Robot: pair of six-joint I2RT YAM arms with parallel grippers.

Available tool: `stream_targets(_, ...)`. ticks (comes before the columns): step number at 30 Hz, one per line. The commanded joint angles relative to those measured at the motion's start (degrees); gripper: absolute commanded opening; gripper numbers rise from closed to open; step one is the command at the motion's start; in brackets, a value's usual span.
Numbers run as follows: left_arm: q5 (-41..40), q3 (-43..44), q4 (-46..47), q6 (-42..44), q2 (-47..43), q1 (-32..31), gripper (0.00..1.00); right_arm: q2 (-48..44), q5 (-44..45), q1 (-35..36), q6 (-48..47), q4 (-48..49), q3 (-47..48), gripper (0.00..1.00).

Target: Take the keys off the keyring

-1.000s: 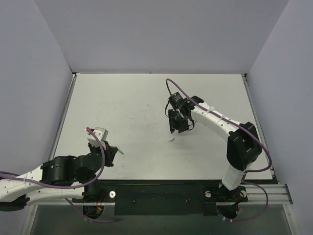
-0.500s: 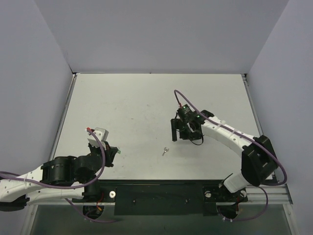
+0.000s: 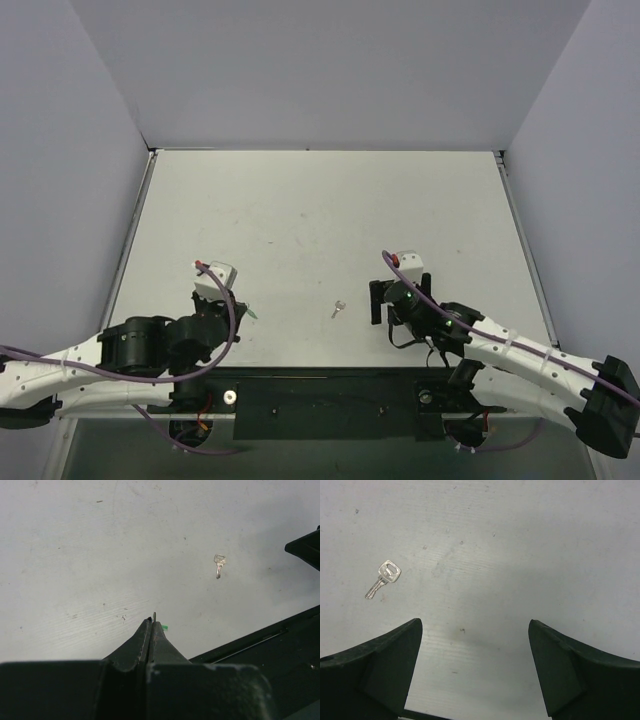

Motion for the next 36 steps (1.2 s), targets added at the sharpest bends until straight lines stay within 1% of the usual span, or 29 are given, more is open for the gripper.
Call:
stream_targets(1, 0.68, 0.16, 2.00, -0.34, 3.13, 0.12, 0.00, -6.84, 11.08, 2.78, 2.94, 5.30, -6.69, 0.82)
stream_targets(4, 1.56, -2.12, 5.07, -1.92, 4.72, 0.03, 0.00, -9.85, 12.22, 2.70, 3.99, 5.48, -8.37, 0.82)
stream_targets(7, 0.60, -3.27, 8.50, -4.03, 7.09, 0.12, 0.00, -11.34, 13.10, 2.61, 4.52, 5.22, -9.34, 0.81)
stream_targets(12, -1.51, -1.79, 12.63, -4.66, 12.62, 1.17, 0.00, -11.44, 14.16, 2.78, 5.23, 5.04, -9.60, 0.78)
stream_targets(14, -1.08, -0.73, 14.30, -3.34, 15.52, 2.75, 0.00, -11.44, 14.16, 2.78, 5.31, 5.13, -9.51, 0.78)
stream_targets(16, 2.86, -0.20, 17.28, -0.89, 18.59, 5.29, 0.00, -11.09, 13.99, 2.70, 5.23, 5.04, -9.43, 0.78)
stream_targets(20, 9.28, 0.94, 22.91, 2.90, 24.92, 13.02, 0.00, -10.82, 14.07, 2.87, 5.14, 5.13, -9.34, 0.78)
stream_targets(23, 10.61, 2.87, 25.38, 4.66, 28.62, 15.84, 0.00, -10.73, 13.81, 2.87, 5.05, 5.13, -9.25, 0.78)
stream_targets(26, 13.85, 3.93, 28.36, 6.68, 32.48, 19.61, 0.00, -10.91, 13.99, 2.87, 5.23, 5.04, -9.34, 0.78)
stream_targets(28, 17.18, 4.63, 30.21, 7.65, 34.68, 22.16, 0.13, -11.26, 14.25, 2.87, 5.23, 5.04, -9.43, 0.78)
stream_targets(29, 18.08, 5.33, 30.65, 7.83, 35.39, 22.87, 0.34, -11.35, 14.42, 2.87, 5.40, 4.95, -9.51, 0.78)
stream_targets(30, 19.13, 5.69, 30.75, 8.00, 36.70, 23.66, 0.44, -11.61, 14.42, 2.87, 5.49, 4.86, -9.60, 0.79)
stream_targets(31, 19.49, 6.38, 31.09, 8.53, 37.24, 24.02, 0.65, -11.70, 14.42, 2.87, 5.58, 4.95, -9.69, 0.84)
stream_targets(32, 19.84, 6.65, 31.18, 8.71, 38.11, 24.29, 0.71, -11.87, 14.60, 2.87, 5.67, 4.78, -9.78, 0.87)
stream_targets(33, 19.93, 7.44, 31.19, 9.06, 38.65, 24.29, 0.76, -11.88, 14.69, 2.87, 5.67, 4.78, -9.69, 0.88)
stream_targets(36, 19.76, 8.76, 30.84, 9.50, 39.71, 24.55, 0.78, -12.40, 14.78, 2.87, 5.76, 4.69, -9.95, 0.89)
